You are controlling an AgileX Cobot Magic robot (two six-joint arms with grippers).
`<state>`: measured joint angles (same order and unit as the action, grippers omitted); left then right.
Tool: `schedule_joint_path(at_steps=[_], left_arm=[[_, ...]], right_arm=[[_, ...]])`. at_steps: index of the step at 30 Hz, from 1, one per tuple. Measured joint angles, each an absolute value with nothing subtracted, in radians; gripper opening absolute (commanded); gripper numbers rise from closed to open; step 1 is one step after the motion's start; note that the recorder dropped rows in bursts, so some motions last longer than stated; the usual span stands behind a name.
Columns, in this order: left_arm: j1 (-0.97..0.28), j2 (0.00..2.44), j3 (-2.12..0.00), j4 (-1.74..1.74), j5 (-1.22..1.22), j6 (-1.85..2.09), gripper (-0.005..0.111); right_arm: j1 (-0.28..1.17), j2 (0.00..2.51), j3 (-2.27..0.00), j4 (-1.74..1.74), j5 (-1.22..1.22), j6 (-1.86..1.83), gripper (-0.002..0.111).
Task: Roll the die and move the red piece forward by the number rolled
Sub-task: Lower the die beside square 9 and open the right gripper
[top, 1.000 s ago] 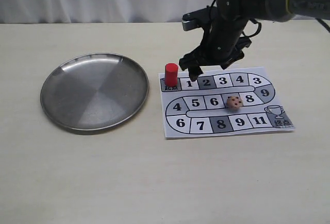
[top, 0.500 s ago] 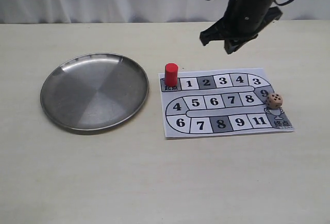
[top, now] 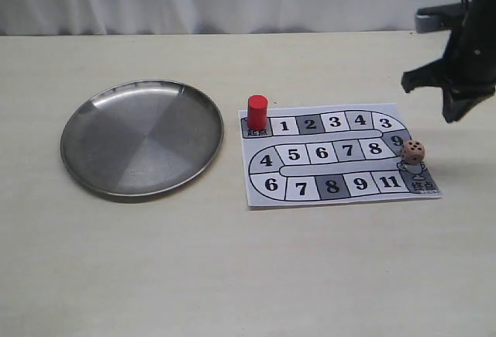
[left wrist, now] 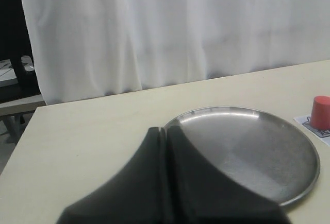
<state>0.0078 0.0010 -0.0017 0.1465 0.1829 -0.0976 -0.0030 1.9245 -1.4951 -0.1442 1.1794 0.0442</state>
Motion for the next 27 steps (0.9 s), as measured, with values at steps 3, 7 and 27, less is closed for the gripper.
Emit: schedule_joint_path(at_steps=[3, 7, 27], left_arm=[[0.008, 0.001, -0.002, 0.146, 0.183, -0.098, 0.0], [0.008, 0.001, -0.002, 0.146, 0.183, -0.098, 0.0], [0.008, 0.001, -0.002, 0.146, 0.183, -0.098, 0.0]], right_arm=[[-0.064, 1.924, -1.406, -0.147, 1.151, 0.041, 0.004], [-0.099, 1.924, -1.318, -0.15, 1.08, 0.0, 0.004], [-0.099, 1.982, -1.159, 0.112, 0.761, -0.502, 0.004]])
